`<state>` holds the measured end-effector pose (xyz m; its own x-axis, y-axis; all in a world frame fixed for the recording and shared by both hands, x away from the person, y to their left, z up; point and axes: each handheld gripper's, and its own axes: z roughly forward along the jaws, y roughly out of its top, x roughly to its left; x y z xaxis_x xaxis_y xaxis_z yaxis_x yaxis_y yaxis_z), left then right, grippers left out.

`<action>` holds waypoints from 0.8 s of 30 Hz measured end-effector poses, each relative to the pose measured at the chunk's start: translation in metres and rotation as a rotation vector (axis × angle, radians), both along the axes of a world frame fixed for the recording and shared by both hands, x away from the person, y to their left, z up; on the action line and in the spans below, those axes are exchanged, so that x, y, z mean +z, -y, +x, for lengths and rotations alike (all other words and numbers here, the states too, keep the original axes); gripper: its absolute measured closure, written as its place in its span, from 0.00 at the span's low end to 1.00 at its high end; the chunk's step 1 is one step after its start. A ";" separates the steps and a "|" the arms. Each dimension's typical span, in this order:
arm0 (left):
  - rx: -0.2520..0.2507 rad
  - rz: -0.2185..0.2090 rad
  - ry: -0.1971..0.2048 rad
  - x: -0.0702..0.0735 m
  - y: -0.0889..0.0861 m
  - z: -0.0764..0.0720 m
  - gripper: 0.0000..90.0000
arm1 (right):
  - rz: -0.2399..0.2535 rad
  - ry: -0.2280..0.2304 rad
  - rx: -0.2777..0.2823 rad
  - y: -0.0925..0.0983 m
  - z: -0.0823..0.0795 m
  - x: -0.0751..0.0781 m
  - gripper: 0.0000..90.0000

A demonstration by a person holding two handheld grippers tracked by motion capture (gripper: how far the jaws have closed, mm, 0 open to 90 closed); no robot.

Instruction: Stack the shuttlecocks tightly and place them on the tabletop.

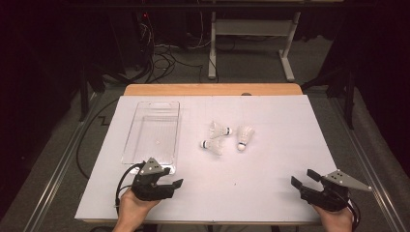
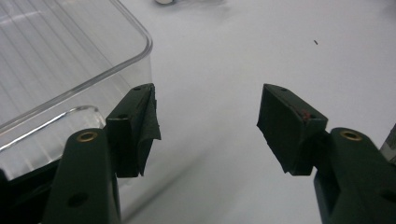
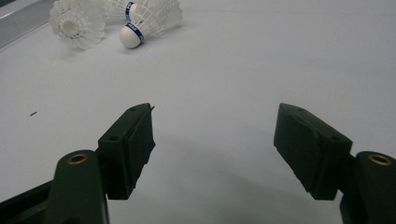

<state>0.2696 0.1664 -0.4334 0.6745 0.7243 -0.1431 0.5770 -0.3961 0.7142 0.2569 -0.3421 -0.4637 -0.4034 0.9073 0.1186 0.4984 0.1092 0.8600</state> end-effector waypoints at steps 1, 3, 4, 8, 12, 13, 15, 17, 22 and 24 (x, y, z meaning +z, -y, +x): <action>0.001 0.002 0.006 0.000 -0.002 -0.001 0.42 | 0.000 0.000 0.001 0.000 0.000 0.000 0.33; 0.012 -0.006 0.010 0.000 -0.006 -0.003 0.42 | -0.001 0.000 0.000 0.000 0.000 0.000 0.33; 0.014 -0.005 0.014 -0.001 -0.008 -0.004 0.42 | 0.000 0.000 0.000 0.000 0.000 0.000 0.33; 0.029 -0.014 0.022 -0.001 -0.015 -0.008 0.41 | -0.003 0.000 0.002 0.000 0.000 0.000 0.33; 0.037 -0.019 0.035 -0.002 -0.019 -0.010 0.39 | -0.001 -0.001 0.001 -0.001 0.000 0.000 0.33; 0.038 -0.020 0.036 -0.002 -0.020 -0.011 0.39 | -0.001 -0.001 0.000 -0.001 0.000 0.000 0.33; 0.043 -0.024 0.042 -0.001 -0.023 -0.013 0.39 | -0.002 0.000 0.001 -0.001 0.000 0.000 0.33; 0.045 -0.025 0.048 -0.002 -0.026 -0.014 0.39 | -0.002 0.000 0.000 -0.001 0.000 0.000 0.33; 0.055 -0.037 0.060 -0.003 -0.034 -0.018 0.38 | -0.003 -0.002 0.000 -0.001 0.001 0.000 0.33; 0.062 -0.047 0.064 -0.004 -0.037 -0.018 0.38 | -0.003 -0.002 0.000 -0.001 0.001 0.000 0.33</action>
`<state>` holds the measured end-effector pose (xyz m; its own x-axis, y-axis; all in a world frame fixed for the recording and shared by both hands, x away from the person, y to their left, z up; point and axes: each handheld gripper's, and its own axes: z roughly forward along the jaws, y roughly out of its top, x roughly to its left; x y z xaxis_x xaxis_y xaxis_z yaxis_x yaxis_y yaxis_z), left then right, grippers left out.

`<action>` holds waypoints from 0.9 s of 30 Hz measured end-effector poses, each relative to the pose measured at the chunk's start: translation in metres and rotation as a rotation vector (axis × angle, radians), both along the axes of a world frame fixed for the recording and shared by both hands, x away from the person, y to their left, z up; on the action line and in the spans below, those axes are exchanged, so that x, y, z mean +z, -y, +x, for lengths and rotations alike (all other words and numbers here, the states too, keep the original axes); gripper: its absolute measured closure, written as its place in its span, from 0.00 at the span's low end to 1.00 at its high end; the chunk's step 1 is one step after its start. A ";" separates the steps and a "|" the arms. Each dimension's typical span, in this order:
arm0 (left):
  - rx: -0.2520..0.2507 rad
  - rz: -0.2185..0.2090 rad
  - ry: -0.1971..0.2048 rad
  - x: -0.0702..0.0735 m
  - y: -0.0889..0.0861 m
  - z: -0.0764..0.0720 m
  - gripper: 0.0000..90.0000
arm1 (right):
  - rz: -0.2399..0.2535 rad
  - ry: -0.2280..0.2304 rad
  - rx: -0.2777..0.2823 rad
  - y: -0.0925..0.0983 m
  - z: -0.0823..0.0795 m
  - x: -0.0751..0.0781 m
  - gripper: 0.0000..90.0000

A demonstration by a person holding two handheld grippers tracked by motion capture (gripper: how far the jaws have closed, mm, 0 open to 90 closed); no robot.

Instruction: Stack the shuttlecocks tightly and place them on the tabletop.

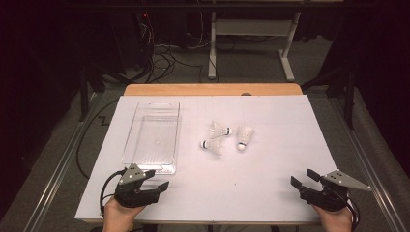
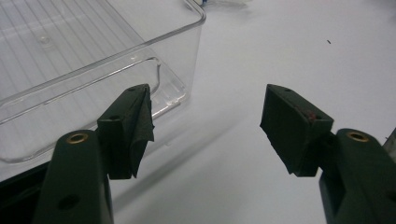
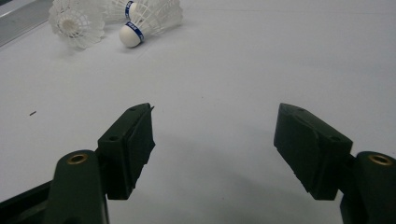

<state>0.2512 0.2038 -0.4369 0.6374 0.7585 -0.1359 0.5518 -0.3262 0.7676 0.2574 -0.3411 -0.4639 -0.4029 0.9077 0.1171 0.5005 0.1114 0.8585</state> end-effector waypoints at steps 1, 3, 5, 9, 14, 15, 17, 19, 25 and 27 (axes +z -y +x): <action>0.002 -0.003 0.003 0.000 -0.001 0.000 0.38 | 0.000 0.000 0.000 0.000 0.000 0.000 0.33; 0.010 -0.005 0.005 -0.001 -0.005 -0.001 0.39 | 0.000 0.000 0.001 0.000 0.000 0.000 0.33; 0.017 -0.011 0.009 -0.001 -0.008 -0.002 0.39 | 0.000 0.001 0.001 0.000 0.000 0.000 0.32; 0.049 -0.044 0.023 -0.001 -0.018 -0.006 0.39 | 0.000 0.001 0.000 0.000 0.000 0.000 0.32; 0.071 -0.036 0.038 -0.002 -0.025 -0.009 0.39 | -0.001 0.002 0.001 -0.001 0.000 0.000 0.32; 0.078 -0.040 0.035 -0.003 -0.026 -0.010 0.39 | 0.000 0.001 -0.001 -0.001 0.000 0.000 0.32; 0.092 -0.040 0.040 -0.004 -0.029 -0.010 0.39 | 0.002 -0.004 -0.003 -0.001 0.001 0.000 0.32; 0.111 -0.042 0.051 -0.006 -0.032 -0.011 0.39 | -0.001 -0.003 -0.001 -0.002 0.001 0.000 0.32; 0.146 -0.051 0.070 -0.011 -0.040 -0.013 0.39 | -0.005 -0.001 -0.004 -0.002 0.001 0.000 0.32; 0.158 -0.059 0.070 -0.013 -0.042 -0.012 0.39 | -0.007 -0.002 -0.004 -0.002 0.001 0.000 0.32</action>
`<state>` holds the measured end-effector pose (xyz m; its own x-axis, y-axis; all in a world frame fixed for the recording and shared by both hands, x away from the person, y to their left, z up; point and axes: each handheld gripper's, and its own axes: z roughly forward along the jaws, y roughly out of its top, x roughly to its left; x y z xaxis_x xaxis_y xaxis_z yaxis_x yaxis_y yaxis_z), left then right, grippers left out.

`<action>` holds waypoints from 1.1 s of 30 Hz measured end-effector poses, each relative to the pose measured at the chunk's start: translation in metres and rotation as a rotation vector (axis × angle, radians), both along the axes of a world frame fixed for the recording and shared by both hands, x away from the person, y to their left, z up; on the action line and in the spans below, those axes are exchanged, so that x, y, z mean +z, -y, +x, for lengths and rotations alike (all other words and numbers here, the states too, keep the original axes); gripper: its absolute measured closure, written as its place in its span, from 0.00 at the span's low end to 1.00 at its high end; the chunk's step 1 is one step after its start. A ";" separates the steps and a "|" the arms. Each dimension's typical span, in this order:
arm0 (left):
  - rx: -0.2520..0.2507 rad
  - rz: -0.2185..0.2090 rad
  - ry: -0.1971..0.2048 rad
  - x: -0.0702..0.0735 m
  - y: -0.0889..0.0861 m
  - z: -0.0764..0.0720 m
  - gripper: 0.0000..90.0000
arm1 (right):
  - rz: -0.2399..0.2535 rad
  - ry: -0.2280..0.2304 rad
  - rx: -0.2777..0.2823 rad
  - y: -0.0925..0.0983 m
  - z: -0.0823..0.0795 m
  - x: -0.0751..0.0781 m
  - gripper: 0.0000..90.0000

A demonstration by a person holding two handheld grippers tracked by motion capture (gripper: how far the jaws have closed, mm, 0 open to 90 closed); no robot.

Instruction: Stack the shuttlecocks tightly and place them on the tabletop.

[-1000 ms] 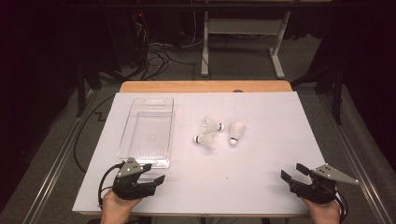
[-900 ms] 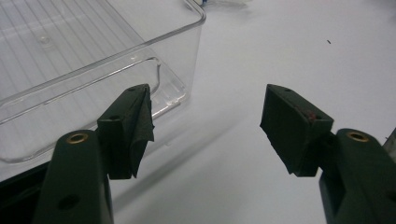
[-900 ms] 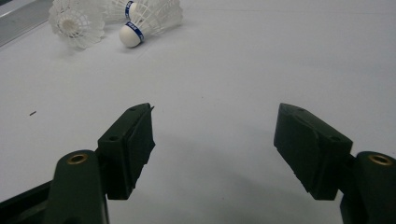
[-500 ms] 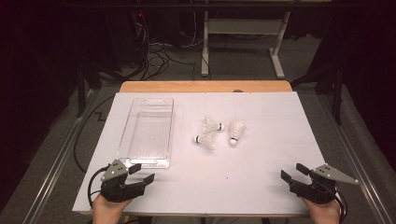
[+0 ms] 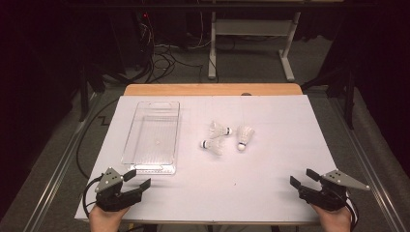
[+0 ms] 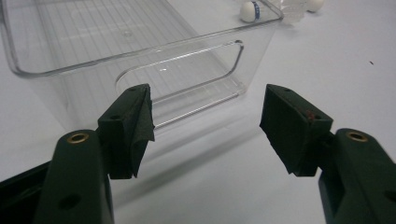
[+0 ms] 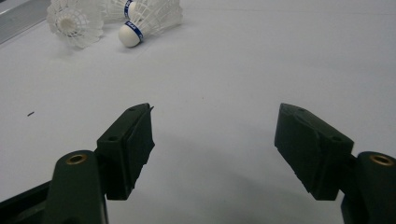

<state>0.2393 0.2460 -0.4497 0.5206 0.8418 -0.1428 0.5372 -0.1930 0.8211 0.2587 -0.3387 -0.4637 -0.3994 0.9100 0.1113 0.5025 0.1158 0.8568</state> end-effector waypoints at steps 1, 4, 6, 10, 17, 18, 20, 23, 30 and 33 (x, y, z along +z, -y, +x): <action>0.003 -0.003 0.000 0.000 -0.001 0.000 0.39 | -0.001 0.000 -0.001 0.000 0.000 0.000 0.32; 0.011 -0.010 0.010 -0.001 -0.002 0.000 0.38 | -0.006 0.001 -0.004 -0.001 0.000 0.000 0.32; 0.009 -0.003 0.011 -0.001 -0.003 0.000 0.38 | -0.007 0.004 -0.003 -0.001 0.001 0.001 0.31; 0.014 -0.003 0.014 -0.003 -0.003 0.001 0.38 | -0.002 0.004 -0.003 -0.002 0.001 0.001 0.31; 0.017 -0.003 0.001 -0.005 -0.002 0.003 0.38 | 0.008 0.011 0.005 -0.002 0.002 0.003 0.32; 0.016 -0.005 -0.001 -0.005 -0.001 0.004 0.38 | 0.004 0.013 0.008 -0.003 0.002 0.004 0.32; 0.013 -0.004 0.000 -0.006 0.000 0.003 0.38 | 0.002 0.017 0.019 -0.005 0.003 0.005 0.32; 0.010 -0.005 -0.003 -0.006 0.000 0.003 0.38 | -0.001 0.015 0.033 -0.009 0.006 0.006 0.32; 0.019 -0.037 -0.014 -0.007 -0.003 0.004 0.38 | 0.001 0.024 0.044 -0.013 0.010 0.010 0.32; 0.023 -0.039 -0.016 -0.007 -0.004 0.004 0.38 | 0.002 0.034 0.051 -0.016 0.011 0.012 0.33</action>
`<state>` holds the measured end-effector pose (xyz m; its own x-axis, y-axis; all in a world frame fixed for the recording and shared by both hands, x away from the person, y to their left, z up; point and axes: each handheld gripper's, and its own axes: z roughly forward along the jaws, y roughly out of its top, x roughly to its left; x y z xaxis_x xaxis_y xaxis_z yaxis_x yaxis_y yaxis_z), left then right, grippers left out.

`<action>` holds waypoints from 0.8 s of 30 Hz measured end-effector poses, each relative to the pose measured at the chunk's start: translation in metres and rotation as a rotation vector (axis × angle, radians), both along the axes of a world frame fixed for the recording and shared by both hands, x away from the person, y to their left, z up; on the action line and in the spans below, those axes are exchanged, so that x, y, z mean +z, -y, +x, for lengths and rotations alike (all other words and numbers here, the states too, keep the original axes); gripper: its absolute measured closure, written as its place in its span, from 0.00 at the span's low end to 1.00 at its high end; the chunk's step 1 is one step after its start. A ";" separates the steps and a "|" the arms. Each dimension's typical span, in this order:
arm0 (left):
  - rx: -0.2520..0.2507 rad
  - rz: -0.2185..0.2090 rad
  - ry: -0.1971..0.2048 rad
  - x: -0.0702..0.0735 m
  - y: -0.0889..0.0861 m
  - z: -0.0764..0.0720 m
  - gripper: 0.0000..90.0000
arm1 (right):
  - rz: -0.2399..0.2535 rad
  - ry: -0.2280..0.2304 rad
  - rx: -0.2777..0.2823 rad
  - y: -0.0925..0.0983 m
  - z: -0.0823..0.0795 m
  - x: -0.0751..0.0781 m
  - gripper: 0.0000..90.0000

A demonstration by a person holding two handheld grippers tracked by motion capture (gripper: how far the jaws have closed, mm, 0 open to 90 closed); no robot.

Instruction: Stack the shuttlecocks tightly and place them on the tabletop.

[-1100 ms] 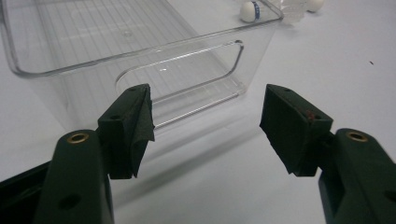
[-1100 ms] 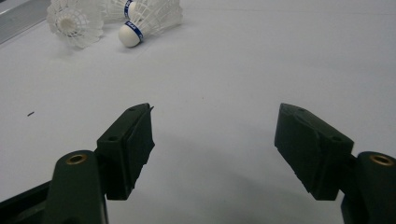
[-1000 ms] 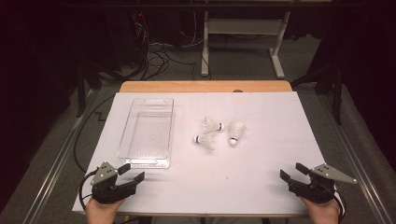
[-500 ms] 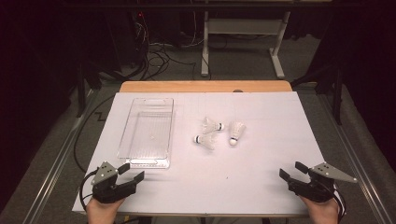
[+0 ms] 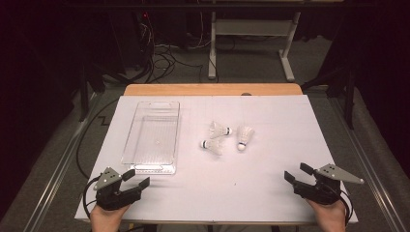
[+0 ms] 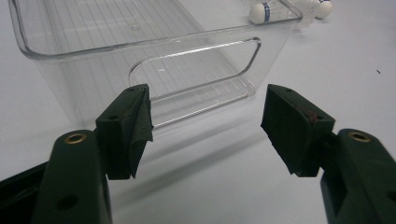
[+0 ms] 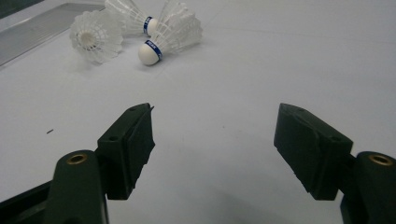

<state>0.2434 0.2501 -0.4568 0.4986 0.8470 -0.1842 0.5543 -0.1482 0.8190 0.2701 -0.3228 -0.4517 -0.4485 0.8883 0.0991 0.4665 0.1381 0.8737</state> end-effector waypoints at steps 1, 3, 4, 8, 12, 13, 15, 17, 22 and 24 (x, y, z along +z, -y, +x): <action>0.000 0.000 0.000 0.000 0.000 0.000 0.38 | 0.002 0.004 0.004 -0.001 0.001 0.001 0.33; 0.001 -0.001 0.001 0.000 0.000 0.000 0.38 | 0.003 0.005 0.011 -0.003 0.002 0.002 0.33; 0.001 0.000 0.001 0.000 0.000 0.000 0.37 | 0.003 0.004 0.012 -0.004 0.003 0.002 0.33; 0.002 0.004 -0.001 0.000 0.000 0.000 0.37 | 0.009 -0.003 0.027 -0.008 0.007 0.003 0.33; 0.001 0.007 0.002 0.000 0.000 0.000 0.37 | 0.010 -0.007 0.036 -0.012 0.011 0.004 0.34; 0.001 0.007 0.002 0.000 0.000 0.000 0.37 | 0.010 -0.009 0.039 -0.014 0.012 0.004 0.34; 0.001 0.008 0.000 -0.001 0.001 0.000 0.37 | 0.008 -0.010 0.045 -0.016 0.013 0.005 0.34; -0.002 0.010 0.001 0.000 0.001 0.000 0.37 | 0.010 -0.010 0.050 -0.018 0.015 0.005 0.34; 0.000 0.009 0.002 -0.001 0.001 0.000 0.37 | 0.010 -0.014 0.062 -0.024 0.022 0.006 0.34; 0.001 0.010 0.003 -0.001 0.001 0.000 0.37 | 0.011 -0.015 0.066 -0.026 0.024 0.007 0.34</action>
<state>0.2433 0.2488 -0.4574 0.4982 0.8494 -0.1743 0.5524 -0.1560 0.8189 0.2939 -0.2964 -0.4449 -0.5047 0.8556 0.1153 0.4694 0.1599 0.8684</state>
